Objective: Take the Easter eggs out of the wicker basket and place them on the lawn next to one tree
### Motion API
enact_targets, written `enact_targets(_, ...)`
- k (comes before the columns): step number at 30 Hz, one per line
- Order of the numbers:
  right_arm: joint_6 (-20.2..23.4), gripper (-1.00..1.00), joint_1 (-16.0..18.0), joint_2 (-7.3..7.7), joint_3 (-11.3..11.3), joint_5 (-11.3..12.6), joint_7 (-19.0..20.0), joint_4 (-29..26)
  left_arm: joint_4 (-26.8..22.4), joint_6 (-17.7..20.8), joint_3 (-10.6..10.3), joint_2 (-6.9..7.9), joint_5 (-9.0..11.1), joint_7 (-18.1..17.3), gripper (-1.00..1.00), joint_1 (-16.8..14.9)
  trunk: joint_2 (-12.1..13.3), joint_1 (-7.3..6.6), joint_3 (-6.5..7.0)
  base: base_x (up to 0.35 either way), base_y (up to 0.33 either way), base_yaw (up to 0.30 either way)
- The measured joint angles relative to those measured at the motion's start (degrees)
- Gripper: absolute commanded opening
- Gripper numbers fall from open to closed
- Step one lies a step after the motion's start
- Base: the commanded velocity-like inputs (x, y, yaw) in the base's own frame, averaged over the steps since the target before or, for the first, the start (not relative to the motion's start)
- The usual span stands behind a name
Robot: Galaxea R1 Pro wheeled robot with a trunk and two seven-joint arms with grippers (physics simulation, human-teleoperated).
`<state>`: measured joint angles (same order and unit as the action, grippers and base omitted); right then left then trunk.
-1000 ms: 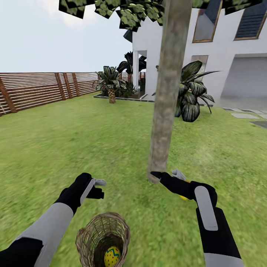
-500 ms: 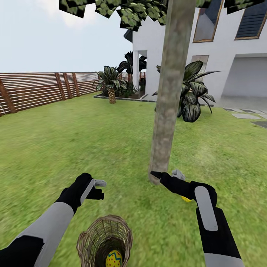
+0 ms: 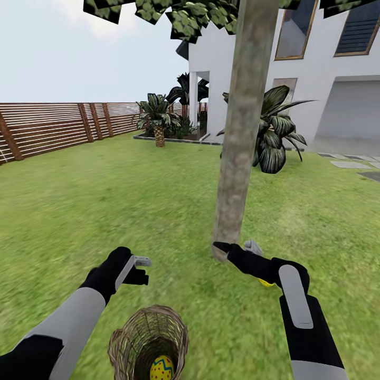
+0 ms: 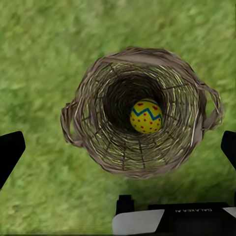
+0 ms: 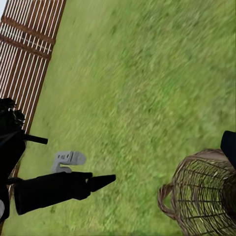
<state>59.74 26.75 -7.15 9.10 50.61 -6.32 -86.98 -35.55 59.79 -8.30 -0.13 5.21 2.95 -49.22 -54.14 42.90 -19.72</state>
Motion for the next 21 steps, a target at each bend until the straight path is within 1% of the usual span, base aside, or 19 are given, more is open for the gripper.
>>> enact_targets(8, 0.0, 1.00, 0.0, 0.00, 0.0, 0.9, 0.0, 0.0, 1.0, 0.0, 0.0, -0.02, 0.0, 0.0, 1.00, -0.4, -3.2, 1.76, -1.44, 0.000, 0.000, 0.000)
enact_targets(16, 0.0, 1.00, 0.0, 0.00, 0.0, 1.1, 0.0, 0.0, 1.1, 0.0, 0.0, -0.08, 0.0, 0.0, 1.00, -0.5, -6.4, 3.52, -2.88, 0.000, 0.000, 0.000)
enact_targets(21, 0.0, 1.00, 0.0, 0.00, 0.0, 1.1, 0.0, 0.0, 2.7, 0.0, 0.0, -0.07, 0.0, 0.0, 1.00, -0.9, -8.4, 4.62, -3.78, 0.000, 0.000, 0.000)
